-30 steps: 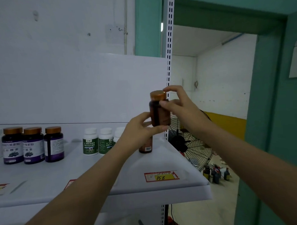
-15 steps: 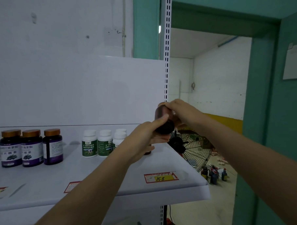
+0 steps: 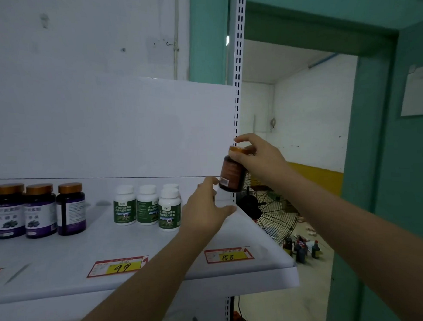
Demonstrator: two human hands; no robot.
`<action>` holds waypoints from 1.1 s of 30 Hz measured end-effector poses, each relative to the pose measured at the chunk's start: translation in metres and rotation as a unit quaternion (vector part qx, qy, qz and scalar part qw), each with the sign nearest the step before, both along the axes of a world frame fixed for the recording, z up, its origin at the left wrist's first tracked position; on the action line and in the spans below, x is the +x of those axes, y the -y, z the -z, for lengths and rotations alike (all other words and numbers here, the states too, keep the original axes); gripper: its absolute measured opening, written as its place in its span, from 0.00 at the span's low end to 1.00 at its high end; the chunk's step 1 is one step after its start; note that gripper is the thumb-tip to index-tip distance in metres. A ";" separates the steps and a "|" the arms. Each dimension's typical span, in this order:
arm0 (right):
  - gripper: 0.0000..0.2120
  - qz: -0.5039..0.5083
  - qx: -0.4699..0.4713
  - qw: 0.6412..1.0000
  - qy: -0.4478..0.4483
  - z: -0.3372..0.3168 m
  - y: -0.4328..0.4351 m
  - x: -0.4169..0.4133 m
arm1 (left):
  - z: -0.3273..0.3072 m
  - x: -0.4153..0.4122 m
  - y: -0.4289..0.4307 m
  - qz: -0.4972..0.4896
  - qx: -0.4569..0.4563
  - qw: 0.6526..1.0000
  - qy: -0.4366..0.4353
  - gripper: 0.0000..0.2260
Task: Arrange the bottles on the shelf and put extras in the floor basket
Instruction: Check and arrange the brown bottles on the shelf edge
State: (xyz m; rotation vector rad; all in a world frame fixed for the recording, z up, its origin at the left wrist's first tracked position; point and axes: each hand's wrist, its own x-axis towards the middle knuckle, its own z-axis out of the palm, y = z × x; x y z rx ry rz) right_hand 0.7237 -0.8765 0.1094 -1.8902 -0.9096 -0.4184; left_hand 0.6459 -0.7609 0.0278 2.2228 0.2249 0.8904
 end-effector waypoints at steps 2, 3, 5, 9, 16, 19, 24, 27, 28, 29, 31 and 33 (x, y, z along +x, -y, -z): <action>0.17 0.019 -0.021 0.999 0.042 0.001 -0.002 0.003 | 0.005 -0.006 -0.008 -0.023 0.102 0.993 -0.061 0.18; 0.17 0.024 -0.032 0.998 0.052 0.001 -0.003 0.005 | 0.008 -0.010 -0.012 -0.031 0.138 0.986 -0.089 0.16; 0.16 0.031 -0.052 0.996 0.060 0.004 -0.006 0.011 | 0.016 -0.018 -0.017 -0.053 0.177 0.970 -0.160 0.18; 0.15 0.031 -0.085 0.994 0.064 0.014 -0.016 0.022 | 0.032 -0.033 -0.025 -0.102 0.302 0.906 -0.279 0.24; 0.15 0.012 -0.091 0.996 0.014 0.033 -0.036 0.035 | 0.038 -0.042 -0.027 -0.053 0.425 0.844 -0.322 0.22; 0.14 0.018 -0.096 0.995 0.004 0.040 -0.041 0.041 | 0.039 -0.042 -0.026 -0.055 0.454 0.829 -0.322 0.22; 0.15 0.021 -0.113 0.993 0.002 0.054 -0.050 0.048 | 0.040 -0.042 -0.025 -0.057 0.460 0.824 -0.327 0.21; 0.16 0.018 -0.140 0.990 -0.005 0.065 -0.054 0.052 | 0.042 -0.043 -0.025 -0.061 0.464 0.823 -0.322 0.21; 0.16 0.019 -0.148 0.989 -0.009 0.069 -0.055 0.053 | 0.042 -0.043 -0.025 -0.060 0.465 0.824 -0.320 0.21; 0.16 0.022 -0.154 0.988 -0.013 0.072 -0.056 0.055 | 0.042 -0.043 -0.025 -0.062 0.464 0.824 -0.318 0.21; 0.16 0.028 -0.160 0.987 -0.013 0.076 -0.058 0.060 | 0.043 -0.043 -0.025 -0.064 0.464 0.826 -0.315 0.20; 0.17 0.025 -0.171 0.985 -0.011 0.076 -0.058 0.062 | 0.044 -0.043 -0.026 -0.066 0.465 0.826 -0.311 0.19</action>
